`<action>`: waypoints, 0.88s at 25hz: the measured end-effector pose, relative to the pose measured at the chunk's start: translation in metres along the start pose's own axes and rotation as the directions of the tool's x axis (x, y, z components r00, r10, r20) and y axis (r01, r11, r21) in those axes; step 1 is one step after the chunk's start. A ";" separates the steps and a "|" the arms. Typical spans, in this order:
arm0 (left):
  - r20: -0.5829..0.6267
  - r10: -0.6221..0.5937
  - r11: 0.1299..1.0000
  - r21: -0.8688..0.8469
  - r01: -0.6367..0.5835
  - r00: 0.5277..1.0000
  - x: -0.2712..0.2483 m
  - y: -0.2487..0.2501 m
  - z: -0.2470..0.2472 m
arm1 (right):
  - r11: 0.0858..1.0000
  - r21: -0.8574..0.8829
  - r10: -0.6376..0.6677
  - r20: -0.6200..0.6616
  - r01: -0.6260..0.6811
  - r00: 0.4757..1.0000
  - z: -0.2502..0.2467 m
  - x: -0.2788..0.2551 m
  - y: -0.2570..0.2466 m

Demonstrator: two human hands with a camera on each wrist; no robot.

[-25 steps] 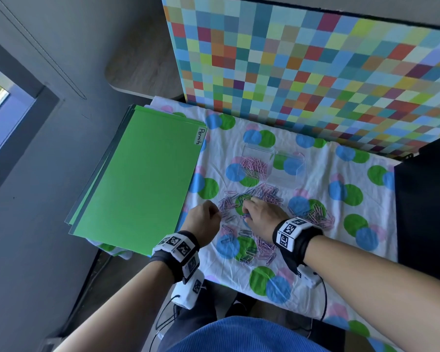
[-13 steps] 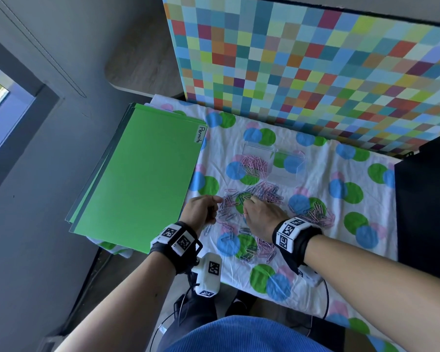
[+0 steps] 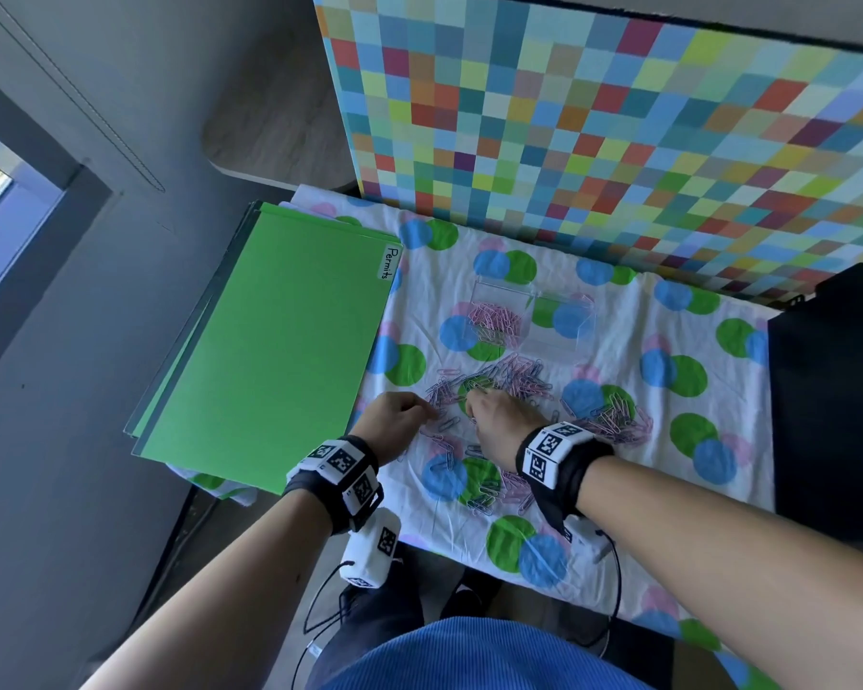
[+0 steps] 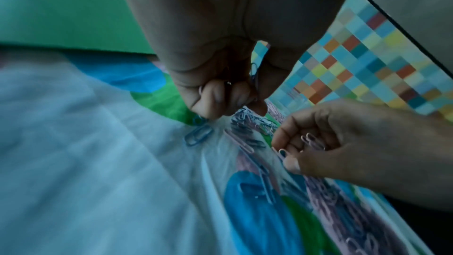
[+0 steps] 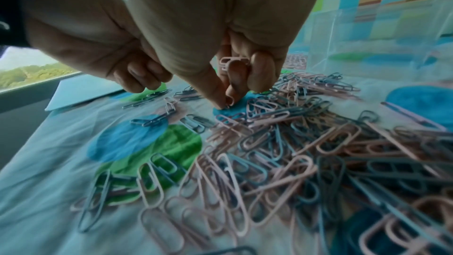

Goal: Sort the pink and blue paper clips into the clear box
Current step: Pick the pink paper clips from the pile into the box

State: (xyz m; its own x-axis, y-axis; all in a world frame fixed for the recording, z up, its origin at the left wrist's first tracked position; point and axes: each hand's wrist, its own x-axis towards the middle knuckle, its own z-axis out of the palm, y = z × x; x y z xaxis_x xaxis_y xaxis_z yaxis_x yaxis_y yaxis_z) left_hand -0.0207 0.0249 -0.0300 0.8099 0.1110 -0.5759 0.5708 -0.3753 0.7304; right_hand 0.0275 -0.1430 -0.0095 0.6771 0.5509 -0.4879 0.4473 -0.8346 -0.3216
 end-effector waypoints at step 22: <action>0.076 0.349 0.740 0.589 -0.325 0.934 -0.005 -0.012 0.004 | 0.707 0.681 0.248 0.011 -0.189 0.969 -0.021 -0.004 0.018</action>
State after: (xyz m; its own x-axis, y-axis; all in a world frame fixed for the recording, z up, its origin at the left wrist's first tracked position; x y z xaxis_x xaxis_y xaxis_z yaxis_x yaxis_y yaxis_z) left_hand -0.0323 0.0250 -0.0370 0.9456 -0.0971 -0.3104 0.0799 -0.8558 0.5110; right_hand 0.0452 -0.1602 0.0032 0.7603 0.3264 -0.5616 -0.2100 -0.6946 -0.6880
